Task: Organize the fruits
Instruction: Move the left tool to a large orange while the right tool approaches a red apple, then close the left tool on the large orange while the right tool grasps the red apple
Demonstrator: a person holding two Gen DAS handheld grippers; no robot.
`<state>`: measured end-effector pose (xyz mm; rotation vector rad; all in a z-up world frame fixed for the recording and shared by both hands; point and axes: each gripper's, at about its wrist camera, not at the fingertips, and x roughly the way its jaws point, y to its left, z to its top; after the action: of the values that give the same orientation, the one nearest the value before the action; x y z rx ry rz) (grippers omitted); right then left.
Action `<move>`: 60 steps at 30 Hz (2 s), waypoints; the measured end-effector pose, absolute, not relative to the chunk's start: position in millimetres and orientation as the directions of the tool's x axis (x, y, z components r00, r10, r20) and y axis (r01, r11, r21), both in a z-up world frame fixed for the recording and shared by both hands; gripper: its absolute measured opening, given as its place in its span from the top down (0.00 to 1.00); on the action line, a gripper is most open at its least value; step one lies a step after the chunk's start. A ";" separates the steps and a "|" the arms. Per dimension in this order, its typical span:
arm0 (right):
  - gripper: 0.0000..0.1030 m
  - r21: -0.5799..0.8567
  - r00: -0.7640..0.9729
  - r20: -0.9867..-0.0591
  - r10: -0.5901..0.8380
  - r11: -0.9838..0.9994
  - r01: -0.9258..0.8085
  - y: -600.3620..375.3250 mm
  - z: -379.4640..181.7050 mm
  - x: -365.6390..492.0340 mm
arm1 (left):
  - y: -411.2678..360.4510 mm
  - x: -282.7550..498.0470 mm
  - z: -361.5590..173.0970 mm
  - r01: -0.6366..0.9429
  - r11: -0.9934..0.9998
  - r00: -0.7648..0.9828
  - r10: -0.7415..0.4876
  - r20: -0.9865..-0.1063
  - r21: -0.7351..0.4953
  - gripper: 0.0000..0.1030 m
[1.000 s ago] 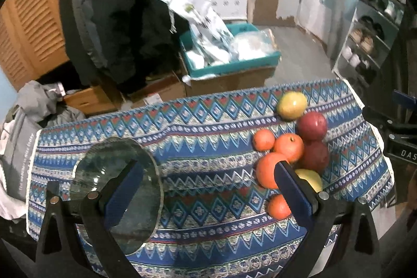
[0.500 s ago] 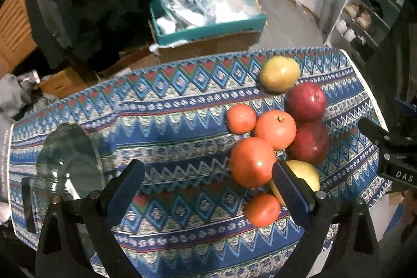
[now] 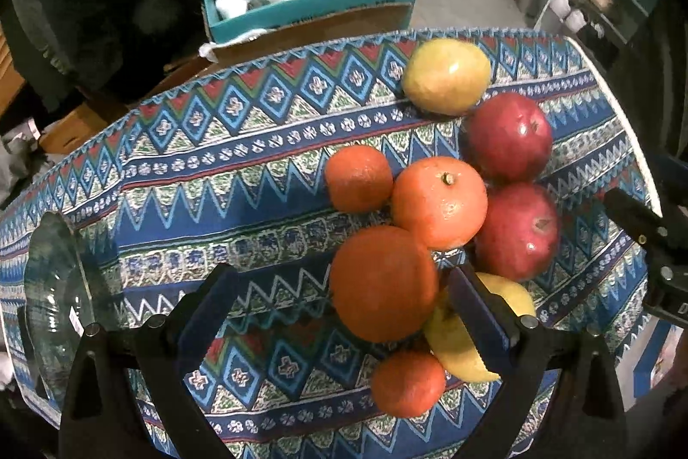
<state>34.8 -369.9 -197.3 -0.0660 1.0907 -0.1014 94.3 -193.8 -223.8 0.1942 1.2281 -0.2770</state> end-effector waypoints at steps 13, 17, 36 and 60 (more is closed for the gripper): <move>0.06 -0.077 0.434 -0.896 -0.090 0.996 0.046 -370.1 -212.2 52.9 | -197.9 108.1 -264.5 0.316 0.940 0.180 -0.195 -0.964 -0.131 0.24; 0.06 -0.070 0.431 -0.899 -0.080 0.997 0.039 -368.0 -216.1 58.7 | -196.0 110.9 -270.8 0.306 0.928 0.133 -0.261 -0.956 -0.211 0.38; 0.06 0.013 0.375 -0.927 0.011 1.000 0.003 -350.4 -252.6 114.2 | -160.4 123.9 -244.1 0.271 0.957 0.239 -0.167 -0.957 -0.099 0.39; 0.27 -0.002 0.401 -0.916 0.003 1.000 -0.012 -336.6 -251.0 111.6 | -135.2 119.4 -211.0 0.242 0.965 0.311 -0.173 -0.935 -0.098 0.39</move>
<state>111.6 -336.6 -251.0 -0.0087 1.1581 0.0091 119.4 -135.2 -211.0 0.0646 1.2247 -0.2737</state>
